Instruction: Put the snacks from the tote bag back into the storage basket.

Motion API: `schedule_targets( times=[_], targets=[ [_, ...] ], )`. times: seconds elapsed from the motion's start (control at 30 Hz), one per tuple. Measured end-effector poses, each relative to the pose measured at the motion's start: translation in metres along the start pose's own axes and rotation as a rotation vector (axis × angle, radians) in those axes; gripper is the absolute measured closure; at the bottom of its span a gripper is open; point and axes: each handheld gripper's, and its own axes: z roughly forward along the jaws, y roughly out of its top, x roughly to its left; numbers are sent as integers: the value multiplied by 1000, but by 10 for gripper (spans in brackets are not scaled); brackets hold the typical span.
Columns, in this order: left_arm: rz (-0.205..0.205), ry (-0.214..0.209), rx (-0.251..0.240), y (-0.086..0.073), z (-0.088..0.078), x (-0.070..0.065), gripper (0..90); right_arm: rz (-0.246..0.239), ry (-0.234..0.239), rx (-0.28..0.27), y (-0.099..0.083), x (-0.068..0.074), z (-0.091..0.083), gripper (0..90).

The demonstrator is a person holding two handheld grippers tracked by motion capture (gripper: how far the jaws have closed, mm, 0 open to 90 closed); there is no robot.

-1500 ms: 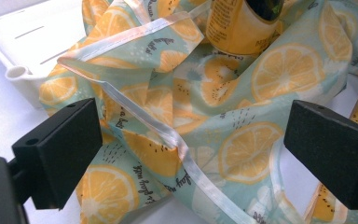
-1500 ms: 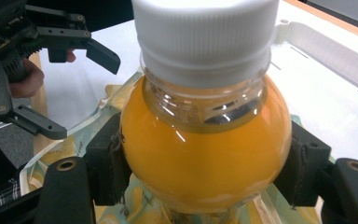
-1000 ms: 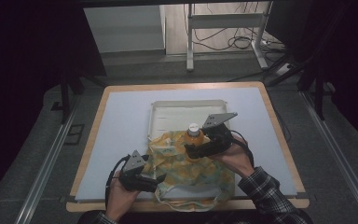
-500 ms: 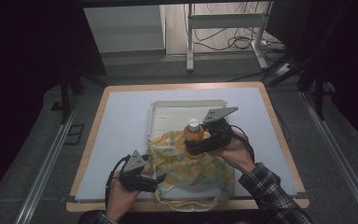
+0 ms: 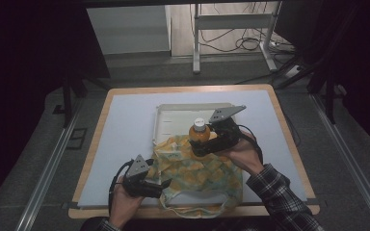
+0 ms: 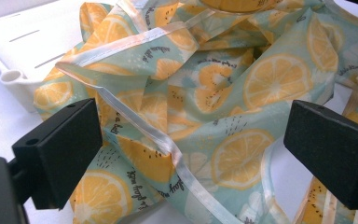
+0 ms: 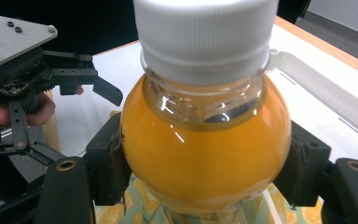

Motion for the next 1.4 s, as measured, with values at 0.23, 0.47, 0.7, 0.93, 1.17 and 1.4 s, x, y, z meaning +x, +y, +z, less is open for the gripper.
schedule_targets(
  times=[0.23,0.47,0.7,0.93,1.17,1.4],
  targets=[
    [2,7,-11,0,-1,0,36,-6,7,-6,6,-2,0,300],
    [-1,10,-16,0,-2,1,33,-11,4,-8,12,-6,2,300],
    [-1,9,-21,0,-2,0,32,-22,3,-12,18,-8,3,301],
    [-2,6,-19,0,-2,1,31,-22,1,-12,25,-11,5,301],
    [-2,6,-16,0,-2,0,32,-19,1,-13,31,-15,6,300],
    [-3,6,-16,0,-2,1,32,-15,-7,-12,36,-21,5,300]
  ],
)
